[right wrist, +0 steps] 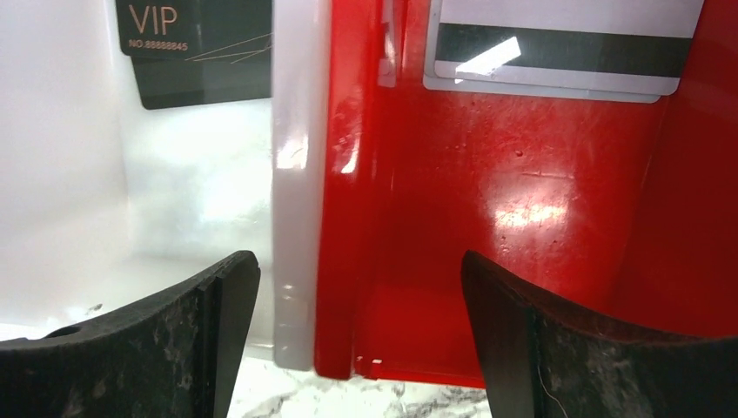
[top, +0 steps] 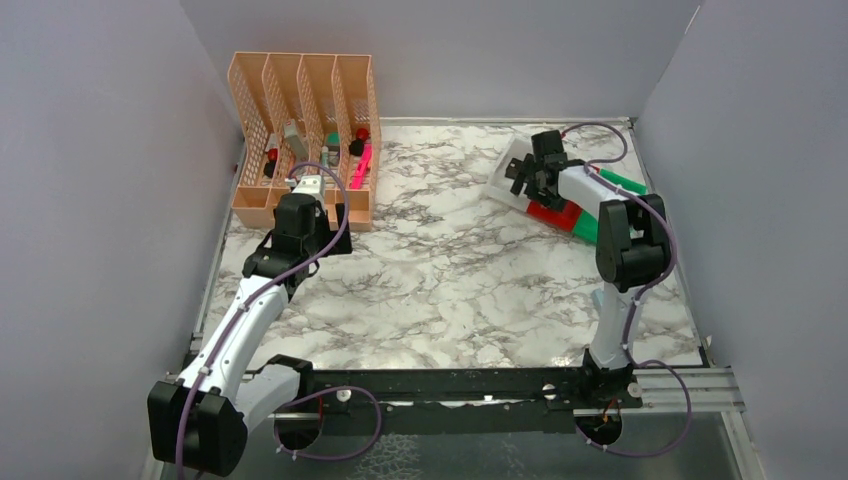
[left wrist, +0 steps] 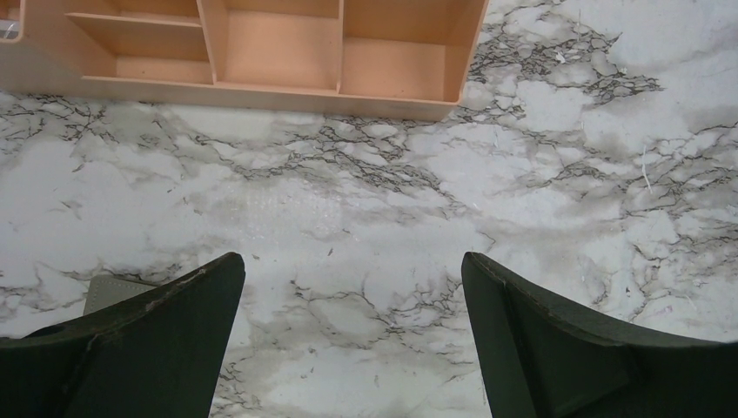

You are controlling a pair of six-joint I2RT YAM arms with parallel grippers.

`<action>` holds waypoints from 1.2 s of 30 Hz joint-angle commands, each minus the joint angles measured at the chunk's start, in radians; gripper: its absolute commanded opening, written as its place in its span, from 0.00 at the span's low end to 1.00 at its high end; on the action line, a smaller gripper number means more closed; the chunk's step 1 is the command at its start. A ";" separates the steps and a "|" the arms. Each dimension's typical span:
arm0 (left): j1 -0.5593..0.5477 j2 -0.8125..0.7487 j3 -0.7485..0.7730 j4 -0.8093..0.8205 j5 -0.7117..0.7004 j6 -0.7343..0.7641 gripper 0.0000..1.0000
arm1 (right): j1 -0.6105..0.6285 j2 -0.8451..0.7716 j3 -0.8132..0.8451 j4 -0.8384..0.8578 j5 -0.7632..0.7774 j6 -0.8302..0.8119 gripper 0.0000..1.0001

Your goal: Take the credit cards out of the card holder

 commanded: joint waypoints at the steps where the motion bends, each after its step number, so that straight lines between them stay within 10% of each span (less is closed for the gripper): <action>1: 0.001 -0.001 0.013 -0.006 -0.007 0.012 0.99 | 0.035 -0.075 -0.055 0.014 -0.049 -0.030 0.90; 36: 0.001 0.005 0.013 -0.007 -0.003 0.015 0.99 | 0.547 -0.120 -0.165 -0.024 0.005 0.051 0.85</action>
